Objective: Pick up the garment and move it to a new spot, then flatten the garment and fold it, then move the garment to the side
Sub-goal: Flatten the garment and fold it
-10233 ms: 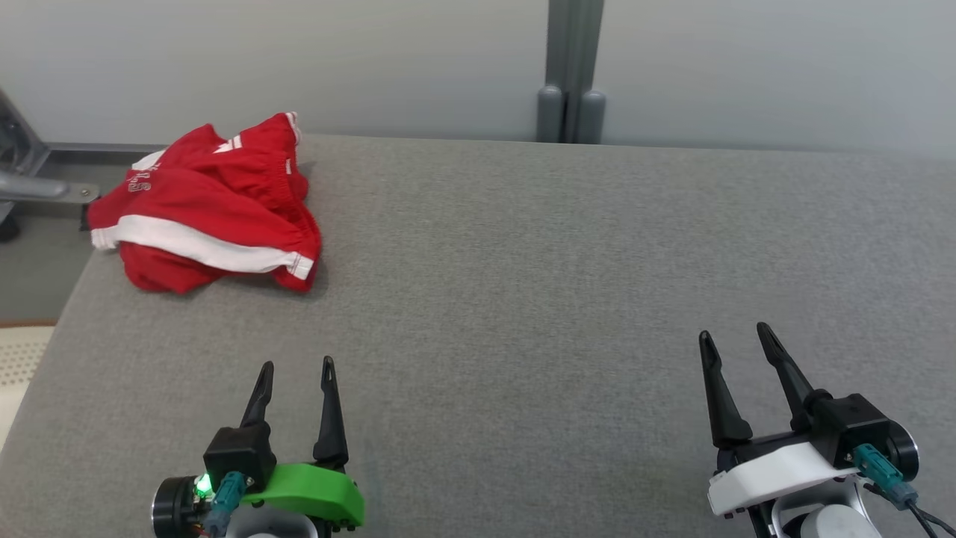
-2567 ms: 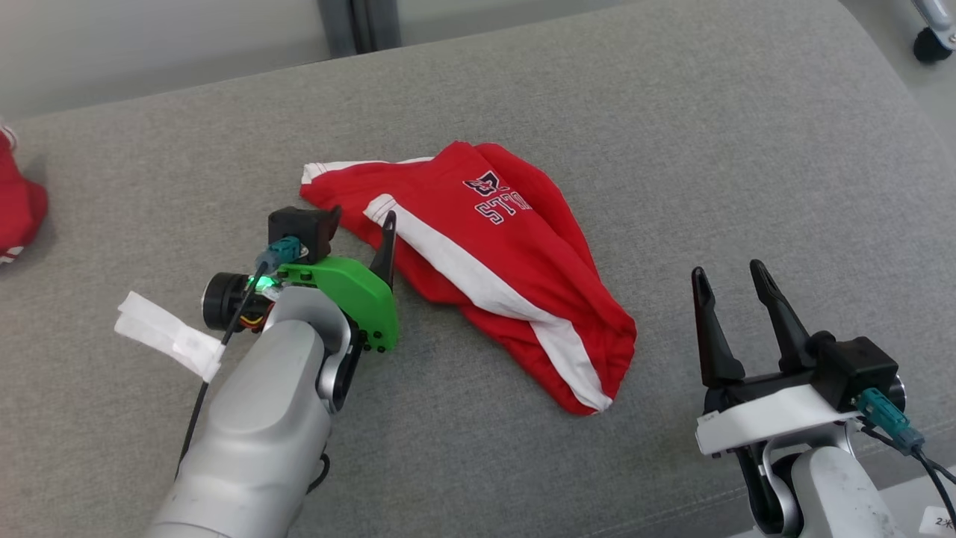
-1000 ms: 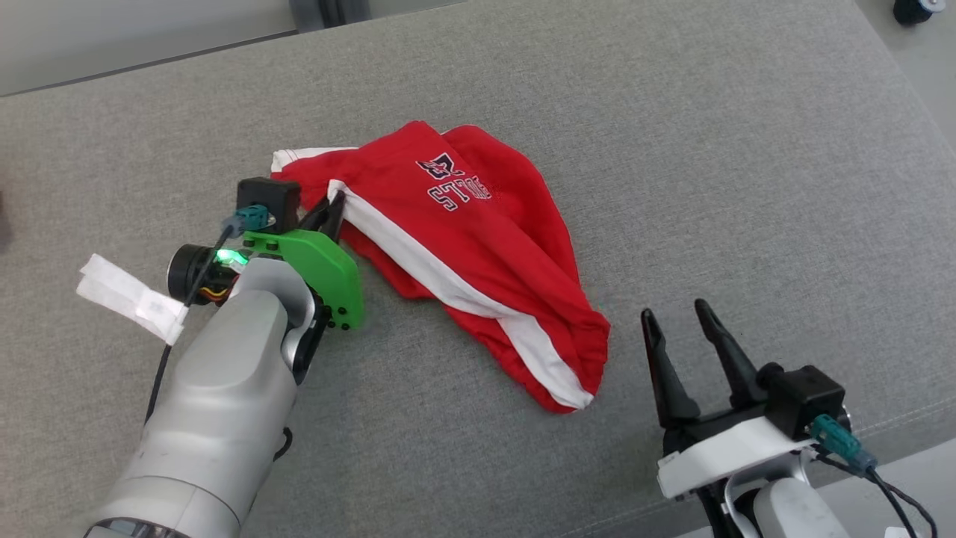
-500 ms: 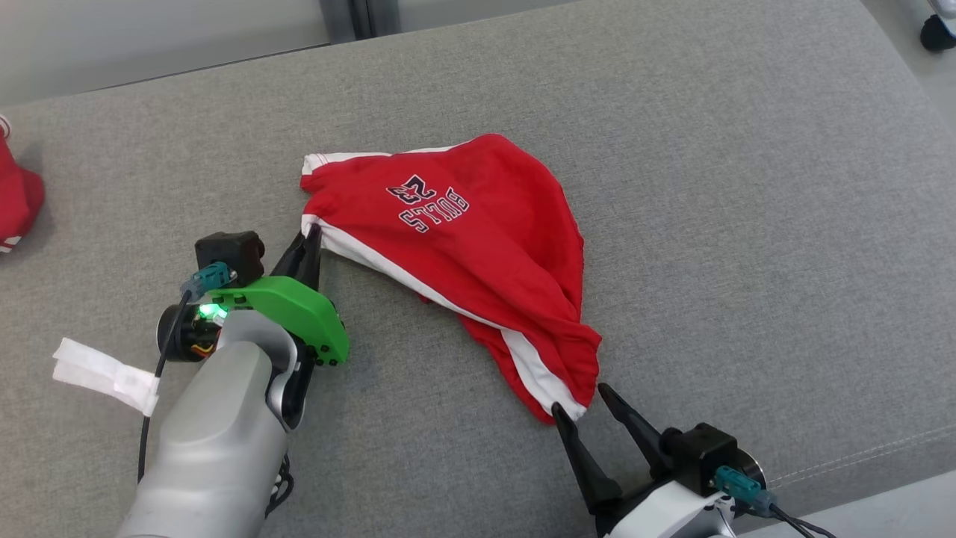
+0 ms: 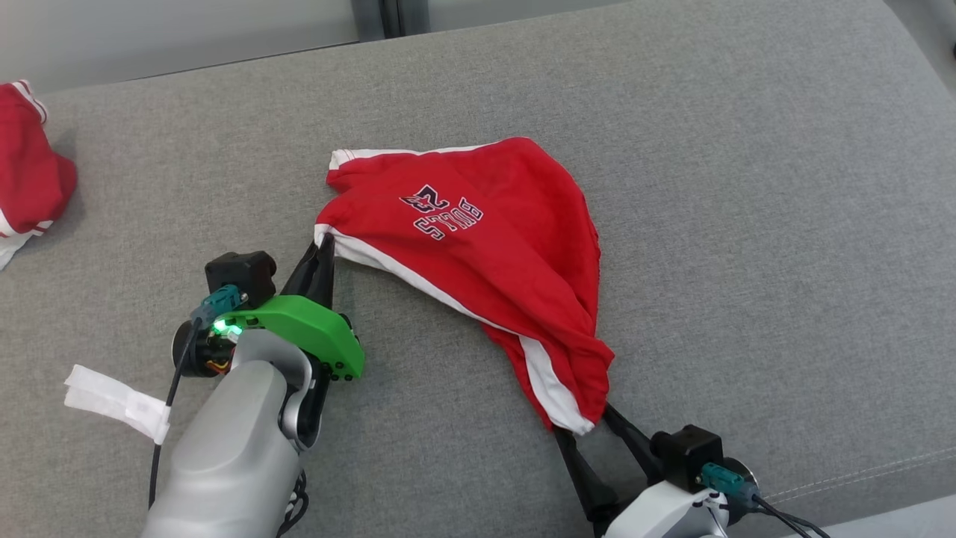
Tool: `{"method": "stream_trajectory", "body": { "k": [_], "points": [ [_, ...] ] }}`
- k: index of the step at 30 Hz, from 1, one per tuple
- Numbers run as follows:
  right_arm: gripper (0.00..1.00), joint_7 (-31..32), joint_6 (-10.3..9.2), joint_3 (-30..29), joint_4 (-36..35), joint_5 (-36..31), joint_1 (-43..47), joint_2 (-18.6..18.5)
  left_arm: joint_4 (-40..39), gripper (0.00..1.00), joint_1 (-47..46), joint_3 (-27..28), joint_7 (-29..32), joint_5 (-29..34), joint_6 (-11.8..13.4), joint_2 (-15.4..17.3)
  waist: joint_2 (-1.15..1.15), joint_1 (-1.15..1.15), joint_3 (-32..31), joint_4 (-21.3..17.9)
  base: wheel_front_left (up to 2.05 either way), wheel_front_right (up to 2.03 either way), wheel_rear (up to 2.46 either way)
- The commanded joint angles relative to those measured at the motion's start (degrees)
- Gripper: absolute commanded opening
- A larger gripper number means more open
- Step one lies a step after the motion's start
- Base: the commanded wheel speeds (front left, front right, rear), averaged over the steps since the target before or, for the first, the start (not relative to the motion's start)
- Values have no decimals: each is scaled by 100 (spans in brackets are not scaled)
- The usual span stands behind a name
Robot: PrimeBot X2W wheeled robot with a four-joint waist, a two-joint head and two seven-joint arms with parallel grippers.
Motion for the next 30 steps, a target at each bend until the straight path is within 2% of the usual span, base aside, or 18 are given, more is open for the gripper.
{"method": "stream_trajectory", "body": {
  "k": [1, 2, 3, 4, 6, 8, 9, 14, 21, 30],
  "points": [
    [93, -16, 1, 44, 6, 77, -55, -9, -79, 0, 99, 4, 19, -2, 47, 70, 0, 0, -4, 9, 0, 0, 0],
    [80, -16, 1, 54, 6, 98, -70, -10, -126, 0, 118, 2, 32, -4, 59, 81, 0, 0, -5, 12, 0, 0, 0],
    [60, -16, 1, 68, 16, 120, -88, -11, -188, 0, 140, -1, 50, -9, 85, 96, 0, 0, -7, 15, 0, 0, 0],
    [48, -16, 1, 83, 37, 129, -97, -10, -239, 0, 161, -3, 72, -15, 97, 109, 0, 0, -10, 16, 0, 0, 0],
    [37, -16, 1, 117, 102, 136, -104, -11, -344, 0, 205, -4, 91, -24, 136, 141, 0, 0, -15, 14, 0, 0, 0],
    [3, -16, 1, 133, 151, 157, -120, -13, -454, 0, 268, -6, 120, -32, 169, 178, 0, 0, -20, 8, 0, 0, 0],
    [0, -17, 1, 79, 115, 171, -145, -13, -520, 0, 295, -3, 112, -33, 194, 202, 0, 0, -24, -1, 0, 0, 0],
    [0, -17, 1, -358, -268, 71, -208, -13, -879, 0, 468, 88, 80, -78, 312, 300, 0, 0, -73, -45, 0, 0, 0],
    [0, -17, 1, -1260, -989, -401, -257, -14, -1683, 0, 765, 311, -4, -145, 474, 440, 0, 0, -326, -72, 0, 0, 0],
    [0, -18, -2, -1828, -2232, -1181, -475, -64, -3325, 0, 1094, 602, -56, 25, 769, 600, 0, 0, -886, -51, 0, 0, 0]
  ]
}}
